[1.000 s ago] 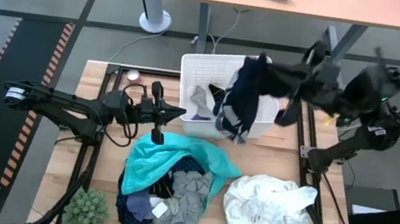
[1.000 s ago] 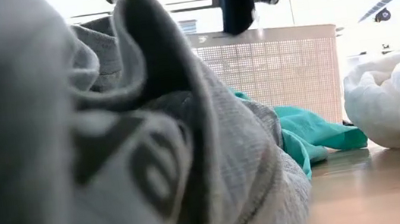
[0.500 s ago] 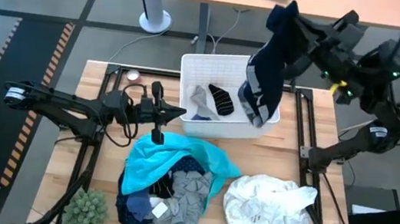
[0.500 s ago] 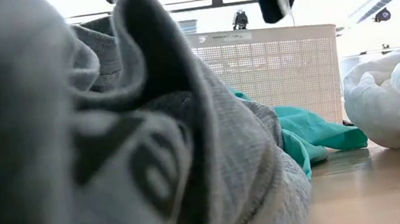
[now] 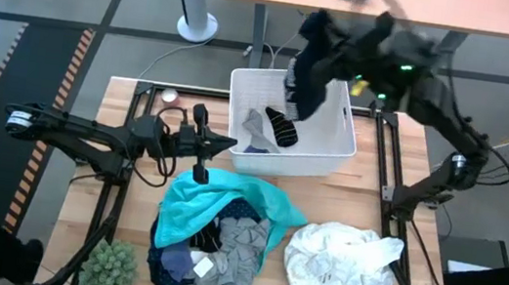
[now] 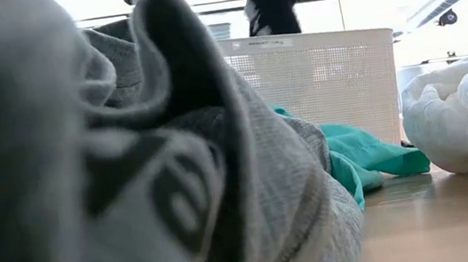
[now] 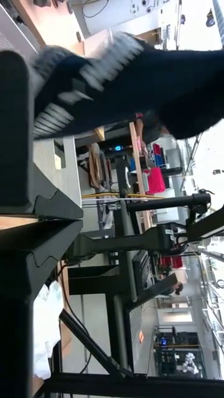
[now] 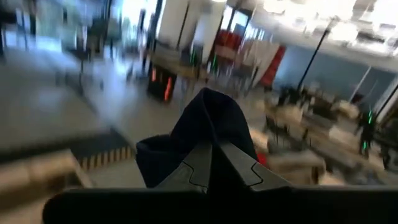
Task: Sort clothes
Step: Put the underwear in the bin, then put the black sock in the bin
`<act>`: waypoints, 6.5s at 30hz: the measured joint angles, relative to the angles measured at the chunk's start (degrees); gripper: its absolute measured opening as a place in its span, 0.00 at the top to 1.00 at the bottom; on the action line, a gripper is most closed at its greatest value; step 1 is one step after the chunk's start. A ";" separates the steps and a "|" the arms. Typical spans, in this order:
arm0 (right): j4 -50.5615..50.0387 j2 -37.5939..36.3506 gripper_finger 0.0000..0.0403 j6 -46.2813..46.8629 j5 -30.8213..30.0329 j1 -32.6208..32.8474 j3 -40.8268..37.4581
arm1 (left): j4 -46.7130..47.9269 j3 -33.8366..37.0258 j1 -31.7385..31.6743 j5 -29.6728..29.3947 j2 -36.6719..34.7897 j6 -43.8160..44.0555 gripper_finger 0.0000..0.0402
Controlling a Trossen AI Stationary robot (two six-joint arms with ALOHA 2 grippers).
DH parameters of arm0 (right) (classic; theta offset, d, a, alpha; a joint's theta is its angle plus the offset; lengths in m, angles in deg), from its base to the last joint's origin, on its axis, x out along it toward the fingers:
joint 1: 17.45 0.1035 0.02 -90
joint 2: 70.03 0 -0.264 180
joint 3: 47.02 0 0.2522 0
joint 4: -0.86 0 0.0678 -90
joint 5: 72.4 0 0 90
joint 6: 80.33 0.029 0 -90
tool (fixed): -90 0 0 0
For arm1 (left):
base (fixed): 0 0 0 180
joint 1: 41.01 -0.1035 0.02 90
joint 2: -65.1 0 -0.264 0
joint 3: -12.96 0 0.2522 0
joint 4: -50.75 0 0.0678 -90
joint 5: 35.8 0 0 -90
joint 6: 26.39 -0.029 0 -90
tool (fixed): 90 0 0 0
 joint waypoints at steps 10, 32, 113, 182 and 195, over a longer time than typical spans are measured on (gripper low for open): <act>-25.42 7.02 1.00 6.46 0.12 -3.12 -0.02 | 0.00 0.00 0.00 0.00 0.00 0.00 1.00; -47.30 19.25 0.90 12.65 17.57 -9.19 -0.28 | 0.00 0.00 0.00 0.00 0.00 0.17 1.00; 15.87 23.90 0.83 16.70 29.71 36.84 -33.02 | 24.81 -8.70 17.55 -13.37 -1.03 -0.22 1.00; 17.29 30.68 0.99 10.72 30.32 31.12 -26.36 | 13.25 -2.78 12.63 -21.92 -3.32 -0.42 1.00; 6.98 18.55 0.99 10.79 11.48 32.60 -26.35 | 12.85 -2.73 12.63 -21.88 -3.28 -0.35 1.00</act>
